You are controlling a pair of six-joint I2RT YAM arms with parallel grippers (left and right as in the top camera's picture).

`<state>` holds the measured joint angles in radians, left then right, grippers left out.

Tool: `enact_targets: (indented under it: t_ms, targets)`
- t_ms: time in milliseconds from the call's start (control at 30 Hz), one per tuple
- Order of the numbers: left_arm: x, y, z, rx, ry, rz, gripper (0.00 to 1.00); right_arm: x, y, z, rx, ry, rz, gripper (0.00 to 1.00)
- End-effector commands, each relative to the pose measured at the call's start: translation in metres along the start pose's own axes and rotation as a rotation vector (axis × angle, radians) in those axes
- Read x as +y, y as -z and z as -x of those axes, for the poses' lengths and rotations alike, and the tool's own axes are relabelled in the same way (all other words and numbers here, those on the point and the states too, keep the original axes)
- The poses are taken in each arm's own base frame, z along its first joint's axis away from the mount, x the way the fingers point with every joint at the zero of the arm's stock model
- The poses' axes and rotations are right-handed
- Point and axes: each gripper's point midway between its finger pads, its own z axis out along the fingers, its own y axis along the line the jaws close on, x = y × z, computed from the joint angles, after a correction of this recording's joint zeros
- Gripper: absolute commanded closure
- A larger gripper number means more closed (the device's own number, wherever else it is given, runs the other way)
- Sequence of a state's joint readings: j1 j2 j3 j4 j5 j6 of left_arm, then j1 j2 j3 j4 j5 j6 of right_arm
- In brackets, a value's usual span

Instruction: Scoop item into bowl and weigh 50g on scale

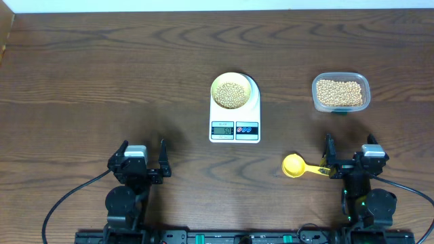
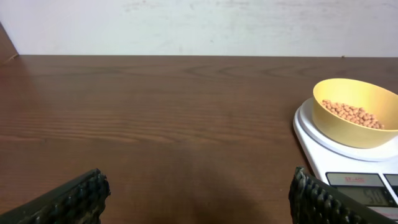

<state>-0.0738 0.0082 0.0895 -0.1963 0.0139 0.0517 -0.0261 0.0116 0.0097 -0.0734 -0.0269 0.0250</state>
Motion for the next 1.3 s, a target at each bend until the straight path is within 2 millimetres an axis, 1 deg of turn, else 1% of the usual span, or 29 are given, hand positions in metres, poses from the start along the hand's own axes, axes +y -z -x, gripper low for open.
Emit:
enact_targets:
  t_ms: [0, 33, 233, 600, 833, 900, 1000, 1267]
  targets:
    - [0.005, -0.002, -0.008, 0.014, 0.004, 0.027, 0.05, -0.001, 0.0, -0.001, 0.0, -0.004, -0.003, 0.01]
    - [0.005, -0.003, -0.011, 0.017, 0.004, 0.027, 0.05, -0.001, 0.0, -0.001, 0.0, -0.004, -0.003, 0.01]
    - [0.005, -0.009, -0.008, -0.047, 0.008, 0.028, 0.05, -0.001, 0.0, -0.001, 0.0, -0.004, -0.003, 0.01]
    - [0.005, -0.011, -0.013, -0.022, 0.006, 0.033, 0.05, -0.001, 0.0, -0.001, 0.0, -0.004, -0.003, 0.01]
    - [0.005, -0.009, -0.002, -0.057, 0.008, 0.032, 0.05, -0.001, 0.0, -0.001, 0.0, -0.004, -0.003, 0.01]
    - [0.005, -0.009, -0.003, -0.05, 0.008, 0.033, 0.05, -0.001, 0.0, -0.001, 0.0, -0.004, -0.003, 0.01]
    - [0.006, -0.01, -0.014, -0.006, 0.005, 0.033, 0.05, -0.001, 0.0, -0.001, -0.001, -0.004, -0.003, 0.01]
    - [0.006, -0.01, -0.015, 0.0, 0.005, 0.034, 0.05, -0.001, 0.0, -0.001, 0.0, -0.004, -0.003, 0.01]
